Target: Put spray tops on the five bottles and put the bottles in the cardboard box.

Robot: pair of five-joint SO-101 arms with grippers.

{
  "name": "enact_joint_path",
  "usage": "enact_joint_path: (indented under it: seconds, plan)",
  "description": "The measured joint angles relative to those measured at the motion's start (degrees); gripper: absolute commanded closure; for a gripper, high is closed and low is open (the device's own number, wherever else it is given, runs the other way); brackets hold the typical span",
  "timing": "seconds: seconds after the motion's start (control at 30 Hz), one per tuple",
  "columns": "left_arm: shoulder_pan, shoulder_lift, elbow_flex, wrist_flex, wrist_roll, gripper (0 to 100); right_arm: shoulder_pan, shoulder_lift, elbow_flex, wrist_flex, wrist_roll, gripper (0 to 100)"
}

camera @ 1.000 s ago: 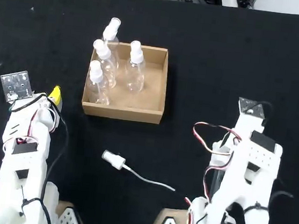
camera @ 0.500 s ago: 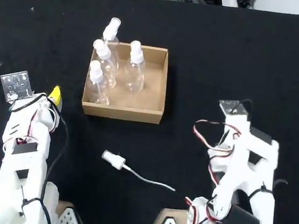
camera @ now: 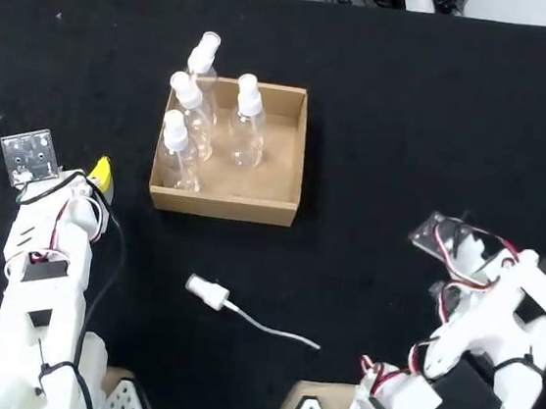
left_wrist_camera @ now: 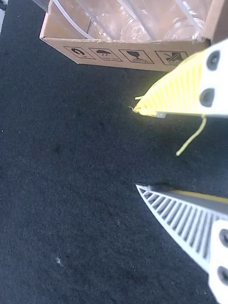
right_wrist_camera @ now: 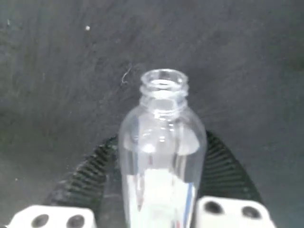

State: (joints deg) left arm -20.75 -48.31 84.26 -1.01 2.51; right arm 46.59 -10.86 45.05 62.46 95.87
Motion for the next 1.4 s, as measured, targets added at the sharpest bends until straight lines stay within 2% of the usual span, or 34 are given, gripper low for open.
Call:
enact_joint_path:
  seconds: [0.23,0.47,0.63,0.8,0.93,1.17,1.27,1.4]
  plan:
    - [0.0,0.0,0.0,0.0,0.0,80,0.62,0.0,0.0,0.0,-0.18,59.3]
    - [0.0,0.0,0.0,0.0,0.0,80,-1.32,0.53,-6.24,7.03,-11.34,59.2]
    - [0.0,0.0,0.0,0.0,0.0,80,-1.49,0.7,-6.51,5.45,-12.66,59.2]
    - [0.0,0.0,0.0,0.0,0.0,80,-1.58,0.7,-0.18,0.7,-12.84,59.6]
    - [0.0,0.0,0.0,0.0,0.0,80,-1.58,0.7,4.04,-5.89,-12.84,67.9]
    - [0.0,0.0,0.0,0.0,0.0,80,-2.02,0.7,7.56,-10.81,-14.15,99.0]
    - [0.0,0.0,0.0,0.0,0.0,80,-3.25,-0.18,6.77,-11.08,-19.96,97.6]
    - [0.0,0.0,0.0,0.0,0.0,80,-6.59,-5.1,2.9,-8.09,-31.74,98.8]
